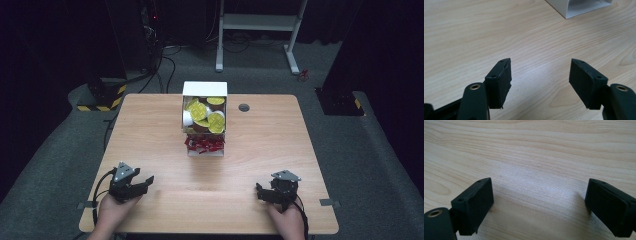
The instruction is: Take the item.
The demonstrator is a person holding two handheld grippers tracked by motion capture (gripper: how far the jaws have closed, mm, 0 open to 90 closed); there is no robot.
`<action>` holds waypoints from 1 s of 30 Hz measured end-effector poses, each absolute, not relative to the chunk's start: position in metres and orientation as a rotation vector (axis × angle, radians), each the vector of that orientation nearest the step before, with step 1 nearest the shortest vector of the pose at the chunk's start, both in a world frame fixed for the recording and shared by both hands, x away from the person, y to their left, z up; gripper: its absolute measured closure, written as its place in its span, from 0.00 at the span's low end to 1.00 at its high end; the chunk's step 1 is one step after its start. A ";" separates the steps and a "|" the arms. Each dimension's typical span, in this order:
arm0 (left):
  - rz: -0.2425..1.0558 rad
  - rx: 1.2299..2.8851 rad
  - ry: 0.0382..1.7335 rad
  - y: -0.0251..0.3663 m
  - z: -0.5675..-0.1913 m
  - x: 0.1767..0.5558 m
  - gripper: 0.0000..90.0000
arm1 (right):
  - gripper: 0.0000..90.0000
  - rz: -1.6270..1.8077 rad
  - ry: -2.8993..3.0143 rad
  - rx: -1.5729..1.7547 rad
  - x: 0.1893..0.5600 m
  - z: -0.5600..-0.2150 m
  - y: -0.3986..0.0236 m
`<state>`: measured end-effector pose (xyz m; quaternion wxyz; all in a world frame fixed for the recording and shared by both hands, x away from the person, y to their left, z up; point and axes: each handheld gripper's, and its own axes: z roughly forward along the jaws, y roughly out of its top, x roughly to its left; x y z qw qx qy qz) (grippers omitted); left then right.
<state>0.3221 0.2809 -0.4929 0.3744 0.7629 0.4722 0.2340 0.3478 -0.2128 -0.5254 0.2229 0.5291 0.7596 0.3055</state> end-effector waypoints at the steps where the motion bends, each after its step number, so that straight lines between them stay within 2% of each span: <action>1: 0.597 1.955 1.206 0.280 -0.489 0.322 0.38 | 0.09 0.844 2.098 1.461 0.348 -0.525 -0.213; 6: 0.589 1.921 1.190 0.277 -0.476 0.321 0.39 | 0.09 0.847 2.101 1.463 0.348 -0.525 -0.212; 15: 0.565 1.888 1.214 0.267 -0.481 0.327 0.38 | 0.09 0.850 2.110 1.456 0.350 -0.525 -0.212; 30: 0.601 1.815 1.217 0.247 -0.457 0.333 0.39 | 0.09 0.849 2.115 1.451 0.350 -0.525 -0.212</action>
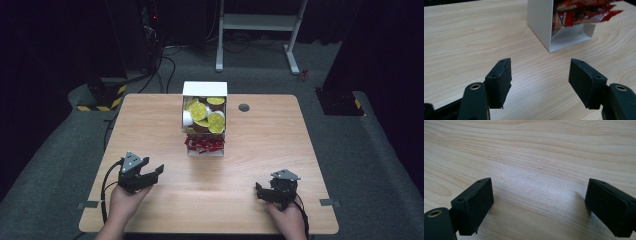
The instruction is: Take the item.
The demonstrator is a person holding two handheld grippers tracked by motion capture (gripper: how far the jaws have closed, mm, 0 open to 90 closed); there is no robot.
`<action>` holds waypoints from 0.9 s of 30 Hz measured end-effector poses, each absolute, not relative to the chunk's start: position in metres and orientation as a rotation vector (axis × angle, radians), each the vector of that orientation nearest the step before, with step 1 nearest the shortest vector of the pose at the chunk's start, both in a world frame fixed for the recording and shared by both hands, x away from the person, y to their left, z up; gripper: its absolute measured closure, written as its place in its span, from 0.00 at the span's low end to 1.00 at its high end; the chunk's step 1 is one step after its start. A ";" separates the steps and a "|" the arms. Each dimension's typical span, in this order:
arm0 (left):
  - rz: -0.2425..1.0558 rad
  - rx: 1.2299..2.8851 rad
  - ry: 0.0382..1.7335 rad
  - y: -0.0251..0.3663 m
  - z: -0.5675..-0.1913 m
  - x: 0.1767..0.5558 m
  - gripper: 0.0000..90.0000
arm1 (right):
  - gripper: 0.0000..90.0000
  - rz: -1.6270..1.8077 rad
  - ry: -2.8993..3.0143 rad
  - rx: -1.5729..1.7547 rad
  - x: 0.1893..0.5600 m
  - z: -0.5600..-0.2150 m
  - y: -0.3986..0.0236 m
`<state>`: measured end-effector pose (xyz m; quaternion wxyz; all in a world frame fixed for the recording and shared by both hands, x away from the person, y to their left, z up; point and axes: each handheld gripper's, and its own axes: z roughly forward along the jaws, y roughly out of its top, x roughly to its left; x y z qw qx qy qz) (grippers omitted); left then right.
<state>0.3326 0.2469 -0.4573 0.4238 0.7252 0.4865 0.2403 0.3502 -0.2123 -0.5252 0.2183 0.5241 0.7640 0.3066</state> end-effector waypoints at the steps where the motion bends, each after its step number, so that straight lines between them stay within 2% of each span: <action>1: 0.603 1.811 1.219 0.247 -0.456 0.333 0.39 | 0.09 0.849 2.115 1.451 0.350 -0.525 -0.212; 11: 0.615 1.825 1.172 0.239 -0.447 0.335 0.40 | 0.09 0.851 2.122 1.444 0.350 -0.525 -0.213; 27: 0.582 1.811 1.137 0.220 -0.454 0.344 0.40 | 0.09 0.856 2.135 1.438 0.351 -0.525 -0.212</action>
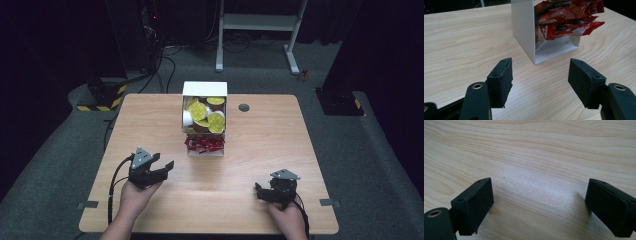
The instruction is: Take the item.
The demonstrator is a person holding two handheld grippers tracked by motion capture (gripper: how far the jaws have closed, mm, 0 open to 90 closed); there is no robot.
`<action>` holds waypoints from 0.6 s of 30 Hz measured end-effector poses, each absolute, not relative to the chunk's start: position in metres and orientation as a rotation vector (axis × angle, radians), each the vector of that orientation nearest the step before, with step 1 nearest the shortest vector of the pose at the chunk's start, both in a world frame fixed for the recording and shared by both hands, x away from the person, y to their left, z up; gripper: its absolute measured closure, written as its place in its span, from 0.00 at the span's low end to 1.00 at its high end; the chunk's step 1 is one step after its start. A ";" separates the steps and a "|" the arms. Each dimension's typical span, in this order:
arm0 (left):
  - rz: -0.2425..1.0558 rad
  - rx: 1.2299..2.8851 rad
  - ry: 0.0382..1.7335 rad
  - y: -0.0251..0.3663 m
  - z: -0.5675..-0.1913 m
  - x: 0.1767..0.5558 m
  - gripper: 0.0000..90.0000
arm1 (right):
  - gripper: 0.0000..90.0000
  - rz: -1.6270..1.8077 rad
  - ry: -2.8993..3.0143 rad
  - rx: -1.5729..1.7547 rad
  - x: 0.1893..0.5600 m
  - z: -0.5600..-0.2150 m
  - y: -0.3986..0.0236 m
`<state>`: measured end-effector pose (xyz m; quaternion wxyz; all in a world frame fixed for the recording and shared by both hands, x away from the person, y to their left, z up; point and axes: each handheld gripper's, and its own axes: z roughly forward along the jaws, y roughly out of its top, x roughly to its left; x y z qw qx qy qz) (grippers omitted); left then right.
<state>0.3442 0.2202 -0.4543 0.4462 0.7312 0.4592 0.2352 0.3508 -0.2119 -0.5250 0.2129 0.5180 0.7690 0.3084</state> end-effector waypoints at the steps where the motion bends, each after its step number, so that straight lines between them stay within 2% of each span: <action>1: 0.586 1.816 1.135 0.219 -0.454 0.344 0.40 | 0.09 0.856 2.135 1.436 0.351 -0.525 -0.212; 18: 0.573 1.837 1.078 0.196 -0.444 0.357 0.42 | 0.10 0.861 2.144 1.415 0.348 -0.525 -0.212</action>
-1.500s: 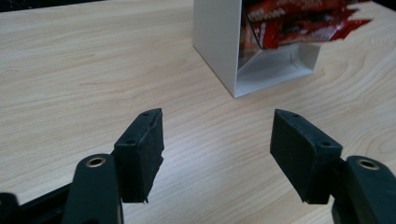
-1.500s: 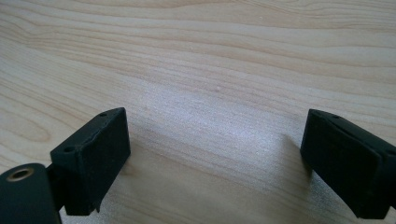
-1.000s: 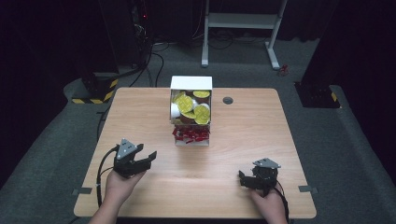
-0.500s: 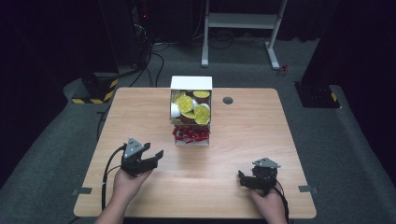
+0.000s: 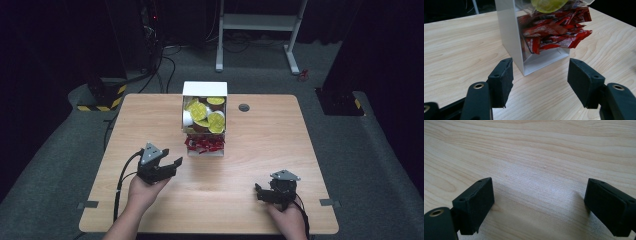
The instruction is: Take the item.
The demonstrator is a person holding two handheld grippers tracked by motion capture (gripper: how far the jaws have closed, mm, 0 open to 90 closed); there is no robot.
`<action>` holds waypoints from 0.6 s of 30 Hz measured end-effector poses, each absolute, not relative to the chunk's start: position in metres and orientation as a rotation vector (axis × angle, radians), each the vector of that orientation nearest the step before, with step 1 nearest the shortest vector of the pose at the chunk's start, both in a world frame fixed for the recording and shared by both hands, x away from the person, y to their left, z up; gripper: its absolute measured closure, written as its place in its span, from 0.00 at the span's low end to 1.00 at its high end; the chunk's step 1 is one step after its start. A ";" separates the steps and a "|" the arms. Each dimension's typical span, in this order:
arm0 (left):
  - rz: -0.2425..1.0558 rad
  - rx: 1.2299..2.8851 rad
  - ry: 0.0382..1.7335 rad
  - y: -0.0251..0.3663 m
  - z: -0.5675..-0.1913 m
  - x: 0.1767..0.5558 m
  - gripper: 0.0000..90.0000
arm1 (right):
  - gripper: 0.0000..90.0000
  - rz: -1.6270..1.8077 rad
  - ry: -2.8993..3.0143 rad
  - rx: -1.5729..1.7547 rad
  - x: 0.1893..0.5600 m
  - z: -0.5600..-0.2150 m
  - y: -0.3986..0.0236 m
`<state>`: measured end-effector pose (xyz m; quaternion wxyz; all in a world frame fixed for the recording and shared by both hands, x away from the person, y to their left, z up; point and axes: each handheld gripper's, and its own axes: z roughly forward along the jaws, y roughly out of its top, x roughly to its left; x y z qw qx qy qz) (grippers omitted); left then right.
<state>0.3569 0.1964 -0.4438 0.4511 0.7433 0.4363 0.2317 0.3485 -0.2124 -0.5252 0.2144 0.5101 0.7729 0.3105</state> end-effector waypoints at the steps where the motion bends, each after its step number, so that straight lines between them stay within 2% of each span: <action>1: 0.567 1.835 1.077 0.195 -0.443 0.358 0.42 | 0.10 0.862 2.145 1.412 0.348 -0.525 -0.212; 18: 0.533 1.848 1.060 0.175 -0.435 0.374 0.45 | 0.11 0.862 2.149 1.406 0.348 -0.525 -0.213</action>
